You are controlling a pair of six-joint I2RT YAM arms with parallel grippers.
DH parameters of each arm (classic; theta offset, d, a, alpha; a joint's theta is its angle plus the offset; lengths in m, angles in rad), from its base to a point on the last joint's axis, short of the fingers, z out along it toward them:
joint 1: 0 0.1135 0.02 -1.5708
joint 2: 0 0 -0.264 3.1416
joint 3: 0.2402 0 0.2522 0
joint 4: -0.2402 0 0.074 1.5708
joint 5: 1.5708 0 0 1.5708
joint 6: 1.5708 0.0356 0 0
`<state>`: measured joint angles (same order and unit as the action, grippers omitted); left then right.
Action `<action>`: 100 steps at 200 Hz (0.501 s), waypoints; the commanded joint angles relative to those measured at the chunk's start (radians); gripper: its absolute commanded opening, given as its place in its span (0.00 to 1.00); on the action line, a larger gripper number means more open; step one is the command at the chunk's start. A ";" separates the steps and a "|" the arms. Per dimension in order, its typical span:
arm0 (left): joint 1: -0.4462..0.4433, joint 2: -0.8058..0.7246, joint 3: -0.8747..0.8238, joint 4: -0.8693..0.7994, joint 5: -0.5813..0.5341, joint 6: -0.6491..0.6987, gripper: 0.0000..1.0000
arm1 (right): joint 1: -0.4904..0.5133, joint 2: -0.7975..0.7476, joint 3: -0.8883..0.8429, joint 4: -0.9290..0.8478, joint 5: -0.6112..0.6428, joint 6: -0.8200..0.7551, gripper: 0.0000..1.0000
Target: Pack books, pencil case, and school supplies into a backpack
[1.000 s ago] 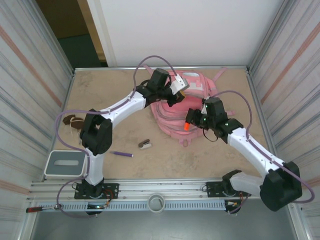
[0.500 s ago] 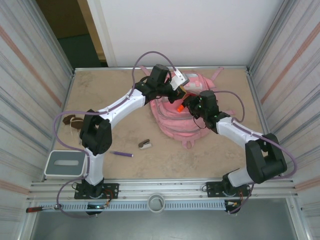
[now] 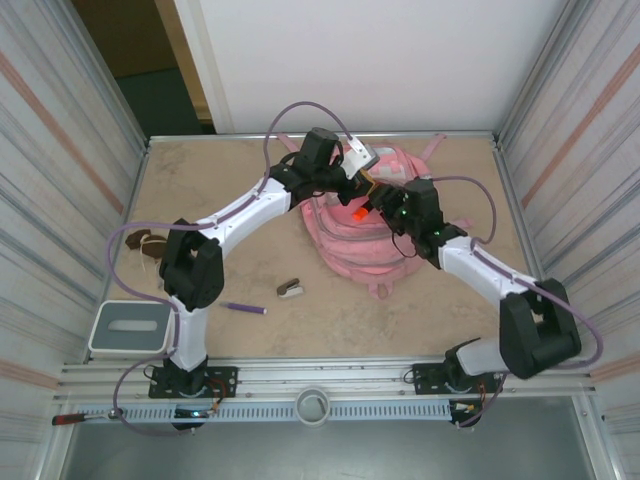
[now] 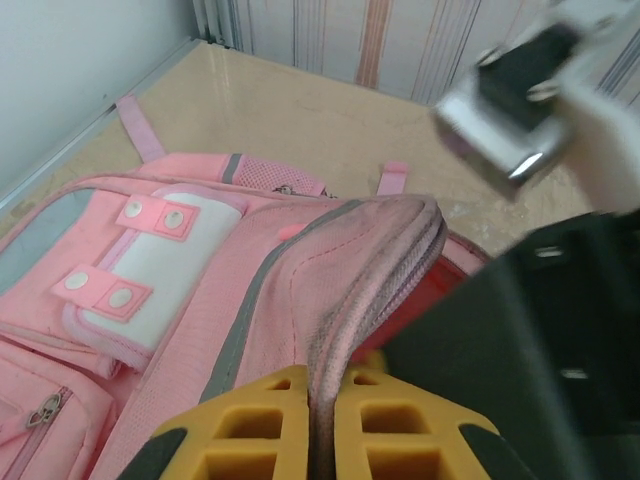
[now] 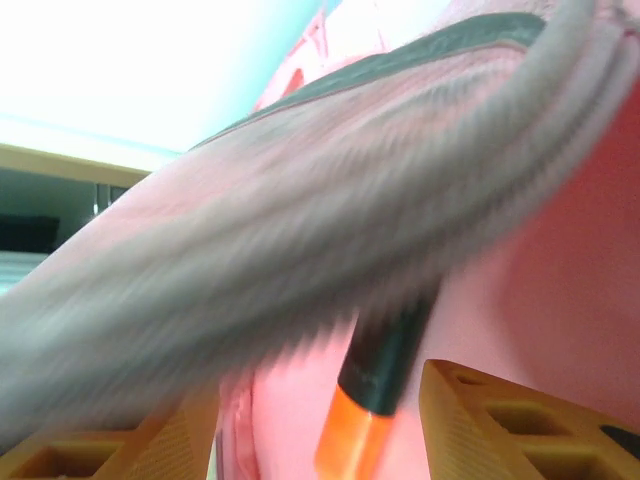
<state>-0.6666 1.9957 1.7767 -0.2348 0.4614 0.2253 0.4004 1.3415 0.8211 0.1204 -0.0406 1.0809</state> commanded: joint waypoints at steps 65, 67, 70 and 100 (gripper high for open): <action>0.033 -0.004 0.040 0.086 0.064 -0.037 0.00 | 0.347 -0.153 -0.106 -0.174 0.057 -0.776 0.59; 0.033 -0.003 0.040 0.085 0.062 -0.036 0.00 | 0.356 -0.143 -0.102 -0.174 0.058 -0.790 0.60; 0.033 -0.002 0.038 0.082 0.062 -0.035 0.00 | 0.376 -0.127 -0.095 -0.177 0.061 -0.809 0.61; 0.033 -0.013 0.028 0.067 0.046 -0.030 0.00 | 0.518 0.071 0.019 -0.191 0.097 -0.959 0.77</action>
<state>-0.6437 2.0018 1.7767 -0.2344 0.4900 0.2043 0.8436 1.2934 0.7536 -0.0380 0.0303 0.3416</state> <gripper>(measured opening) 0.108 0.722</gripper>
